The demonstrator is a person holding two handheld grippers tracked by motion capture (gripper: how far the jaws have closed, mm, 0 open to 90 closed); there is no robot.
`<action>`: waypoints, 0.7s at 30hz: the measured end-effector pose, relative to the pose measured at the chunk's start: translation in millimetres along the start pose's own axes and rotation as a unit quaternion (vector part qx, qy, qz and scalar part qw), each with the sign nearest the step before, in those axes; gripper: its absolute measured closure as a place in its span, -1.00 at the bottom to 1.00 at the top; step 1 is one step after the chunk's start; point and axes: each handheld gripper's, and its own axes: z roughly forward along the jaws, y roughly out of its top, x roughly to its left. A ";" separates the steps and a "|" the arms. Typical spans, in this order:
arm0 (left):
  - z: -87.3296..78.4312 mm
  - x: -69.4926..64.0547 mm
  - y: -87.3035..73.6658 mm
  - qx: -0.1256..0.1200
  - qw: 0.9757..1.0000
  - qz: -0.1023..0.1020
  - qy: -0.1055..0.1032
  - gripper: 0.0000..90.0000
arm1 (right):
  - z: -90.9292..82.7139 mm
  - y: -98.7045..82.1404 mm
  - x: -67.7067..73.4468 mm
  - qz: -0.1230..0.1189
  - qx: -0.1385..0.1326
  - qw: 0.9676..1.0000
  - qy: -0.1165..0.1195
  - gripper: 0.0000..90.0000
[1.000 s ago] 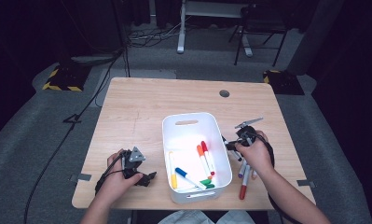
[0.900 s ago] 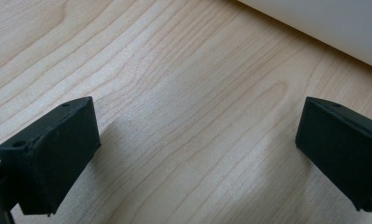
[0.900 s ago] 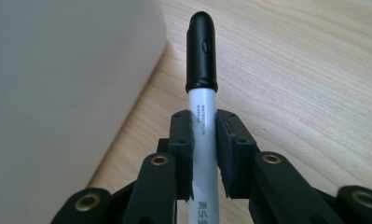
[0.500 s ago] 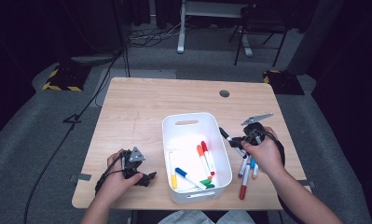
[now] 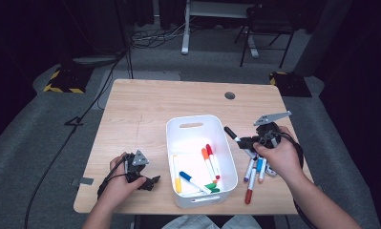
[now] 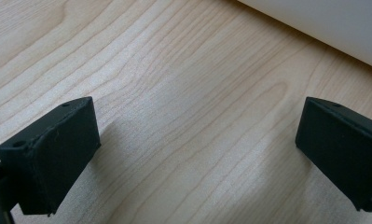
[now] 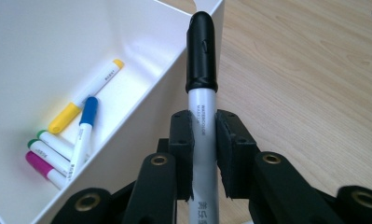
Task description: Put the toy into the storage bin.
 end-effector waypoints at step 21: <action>0.5 1.4 0.5 -0.005 1.000 0.010 0.003 -1.00 | -8.4 17.9 58.8 -0.060 0.010 0.996 0.059 0.71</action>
